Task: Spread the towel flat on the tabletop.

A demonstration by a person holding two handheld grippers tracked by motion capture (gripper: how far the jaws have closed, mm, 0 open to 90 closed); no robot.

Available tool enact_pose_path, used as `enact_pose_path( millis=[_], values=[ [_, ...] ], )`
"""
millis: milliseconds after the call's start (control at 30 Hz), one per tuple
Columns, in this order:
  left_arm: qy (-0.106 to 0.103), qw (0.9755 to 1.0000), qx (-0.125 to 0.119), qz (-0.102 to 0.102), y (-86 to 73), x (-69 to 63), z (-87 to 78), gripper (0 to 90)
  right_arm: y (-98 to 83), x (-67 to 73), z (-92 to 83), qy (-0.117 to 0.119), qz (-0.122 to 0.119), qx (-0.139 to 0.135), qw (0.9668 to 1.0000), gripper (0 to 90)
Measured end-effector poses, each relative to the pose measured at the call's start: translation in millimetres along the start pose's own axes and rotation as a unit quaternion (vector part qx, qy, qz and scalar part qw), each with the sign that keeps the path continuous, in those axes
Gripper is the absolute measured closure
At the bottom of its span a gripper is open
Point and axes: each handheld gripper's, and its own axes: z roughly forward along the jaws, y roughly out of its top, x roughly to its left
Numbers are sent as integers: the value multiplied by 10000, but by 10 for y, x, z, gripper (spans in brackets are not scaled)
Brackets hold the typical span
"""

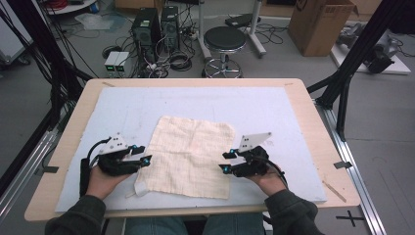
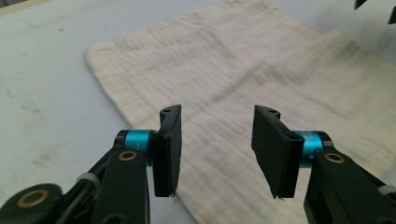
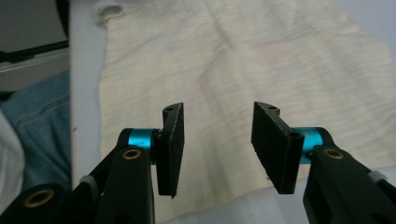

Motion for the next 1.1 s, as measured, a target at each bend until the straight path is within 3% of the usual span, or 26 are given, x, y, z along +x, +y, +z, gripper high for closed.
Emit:
enact_pose_path(
  millis=[100,167,267,367,467,567,633,767,1000,1100],
  values=[
    [-13,9995,266,143,-105,-73,-13,507,-117,50,24,166,-22,82,9998,531],
    [-66,9991,388,156,-183,-108,-15,492,-181,82,61,246,-41,280,9993,532],
    [-328,9980,534,98,-261,-122,-12,473,-237,126,104,360,-132,460,9982,551],
    [-581,9949,826,75,-339,-126,48,465,-259,158,157,382,-259,665,9967,587],
    [-557,9952,802,78,-337,-109,40,492,-263,175,183,281,-431,756,9958,679],
    [-396,9961,761,218,-350,-128,35,584,-260,155,187,262,-379,785,9959,777],
    [-302,9963,756,268,-351,-135,32,685,-258,127,190,321,-419,784,9955,841],
    [-353,9961,774,244,-338,-147,45,855,-252,82,183,475,-388,806,9949,883],
    [-500,9953,761,324,-307,-221,72,880,-294,52,58,632,-328,794,9943,886],
    [-594,9947,750,389,-281,-263,87,880,-329,13,-24,574,-261,727,9954,886]
  ],
)
